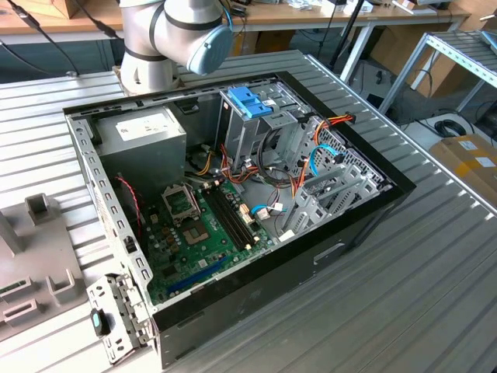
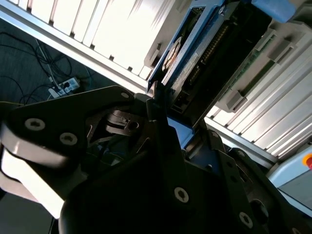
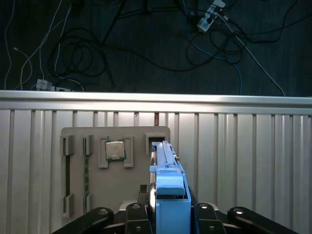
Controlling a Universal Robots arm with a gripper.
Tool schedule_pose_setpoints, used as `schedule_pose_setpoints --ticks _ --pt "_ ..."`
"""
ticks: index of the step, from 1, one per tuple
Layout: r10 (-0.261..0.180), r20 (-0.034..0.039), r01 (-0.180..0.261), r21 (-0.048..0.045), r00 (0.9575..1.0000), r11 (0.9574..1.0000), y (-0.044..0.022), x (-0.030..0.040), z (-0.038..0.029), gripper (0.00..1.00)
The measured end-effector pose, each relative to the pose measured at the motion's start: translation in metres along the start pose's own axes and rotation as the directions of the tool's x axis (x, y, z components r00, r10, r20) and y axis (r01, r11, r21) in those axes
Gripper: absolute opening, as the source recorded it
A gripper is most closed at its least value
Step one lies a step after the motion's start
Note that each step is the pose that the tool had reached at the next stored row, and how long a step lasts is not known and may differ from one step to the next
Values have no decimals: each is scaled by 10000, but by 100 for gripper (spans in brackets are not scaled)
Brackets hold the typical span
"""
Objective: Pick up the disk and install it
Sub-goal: 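Pick up the disk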
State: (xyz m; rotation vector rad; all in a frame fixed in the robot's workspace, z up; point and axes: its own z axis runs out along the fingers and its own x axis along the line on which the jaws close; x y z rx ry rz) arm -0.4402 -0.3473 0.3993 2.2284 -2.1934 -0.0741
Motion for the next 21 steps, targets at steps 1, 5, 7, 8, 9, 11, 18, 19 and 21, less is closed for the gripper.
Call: schedule_pose_setpoints --ticks 1,5,7,8,9,11,18,19,21 --pt "0 0 0 0 10000 10000 0 0 -7 37" --pt "0 0 0 1 10000 10000 2 -1 -42 37" --pt "0 0 0 1 10000 10000 2 -1 -60 37" --pt "0 0 0 1 10000 10000 3 -1 -66 37" --pt "0 0 0 1 10000 10000 3 -2 -75 37" --pt "0 0 0 1 10000 10000 4 -2 -94 37" --pt "0 0 0 1 10000 10000 7 -4 -169 37" --pt "0 0 0 1 10000 10000 7 -4 -178 37" --pt "0 1 0 2 10000 10000 8 -5 -194 37"
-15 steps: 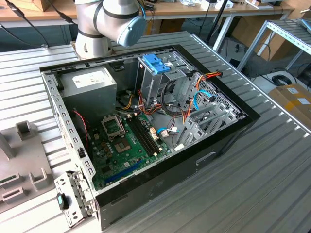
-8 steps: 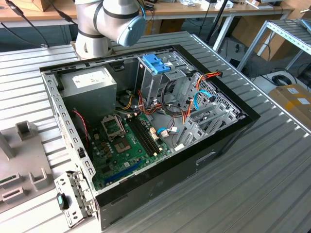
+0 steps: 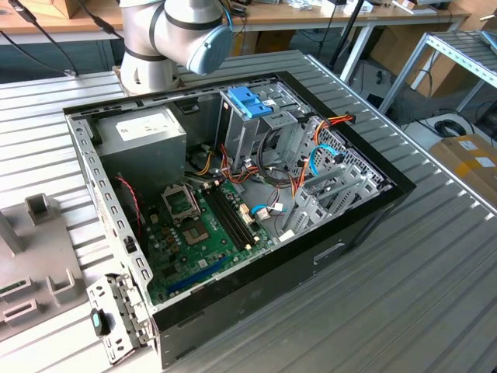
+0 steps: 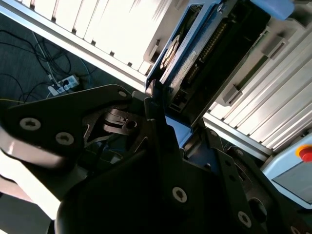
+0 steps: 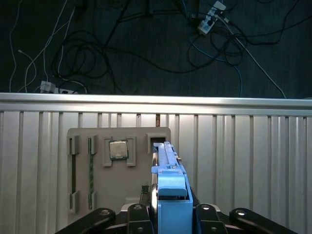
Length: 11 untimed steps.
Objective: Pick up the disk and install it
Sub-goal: 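Pick up the disk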
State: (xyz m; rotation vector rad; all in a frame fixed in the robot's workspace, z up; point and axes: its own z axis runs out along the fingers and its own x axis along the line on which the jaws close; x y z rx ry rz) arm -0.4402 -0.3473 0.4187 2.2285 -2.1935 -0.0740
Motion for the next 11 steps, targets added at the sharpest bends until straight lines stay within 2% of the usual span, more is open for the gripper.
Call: schedule_pose_setpoints --ticks 11 --pt "0 -1 0 -1 10000 10000 4 -2 -96 37"
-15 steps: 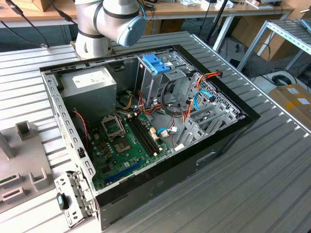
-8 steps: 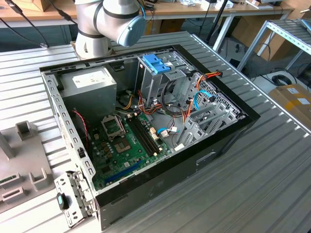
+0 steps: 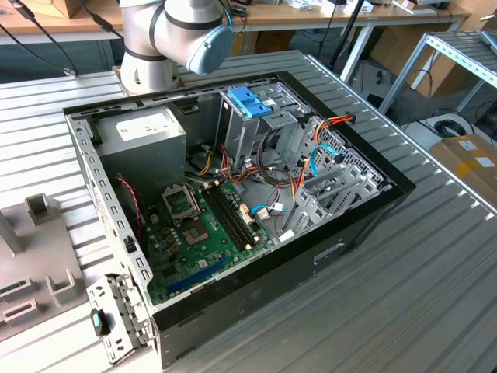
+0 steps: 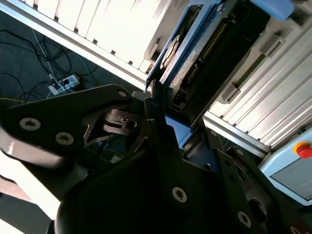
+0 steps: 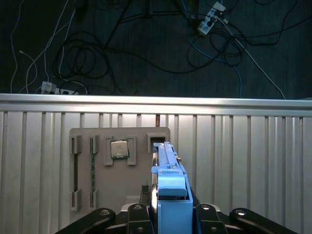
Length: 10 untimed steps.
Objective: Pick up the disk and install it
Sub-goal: 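Pick up the disk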
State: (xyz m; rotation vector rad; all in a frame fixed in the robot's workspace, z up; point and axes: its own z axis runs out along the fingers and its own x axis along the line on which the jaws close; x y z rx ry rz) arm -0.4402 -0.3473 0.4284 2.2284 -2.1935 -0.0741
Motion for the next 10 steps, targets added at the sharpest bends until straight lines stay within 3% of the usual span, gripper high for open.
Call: schedule_pose_setpoints --ticks 10 --pt "0 0 0 0 10000 10000 4 -2 -86 37"
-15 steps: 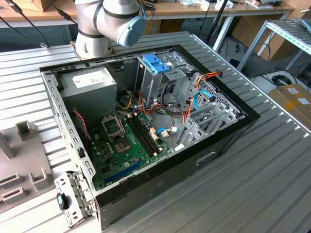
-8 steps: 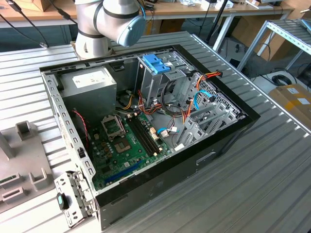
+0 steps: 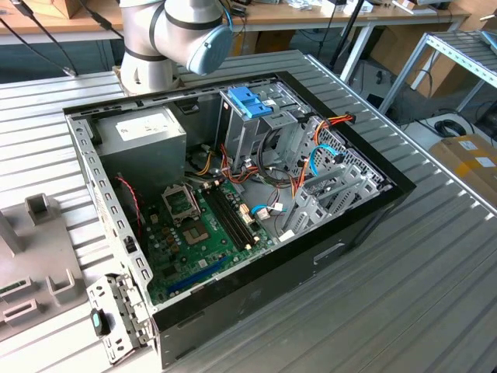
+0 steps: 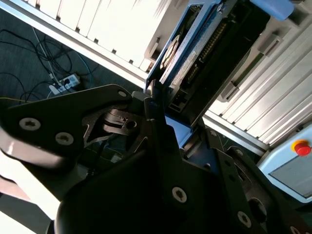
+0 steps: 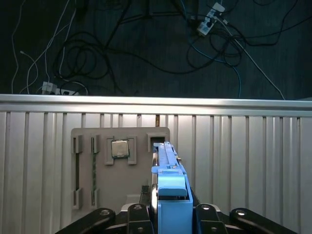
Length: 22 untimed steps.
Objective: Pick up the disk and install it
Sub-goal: 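Pick up the disk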
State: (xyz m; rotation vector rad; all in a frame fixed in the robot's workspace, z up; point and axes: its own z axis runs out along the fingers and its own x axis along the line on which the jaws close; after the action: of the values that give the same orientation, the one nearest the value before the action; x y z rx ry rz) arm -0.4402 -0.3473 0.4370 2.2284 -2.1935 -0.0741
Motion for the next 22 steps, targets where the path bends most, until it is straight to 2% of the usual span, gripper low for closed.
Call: schedule_pose_setpoints --ticks 22 --pt "0 0 0 0 10000 10000 11 -6 -249 37"
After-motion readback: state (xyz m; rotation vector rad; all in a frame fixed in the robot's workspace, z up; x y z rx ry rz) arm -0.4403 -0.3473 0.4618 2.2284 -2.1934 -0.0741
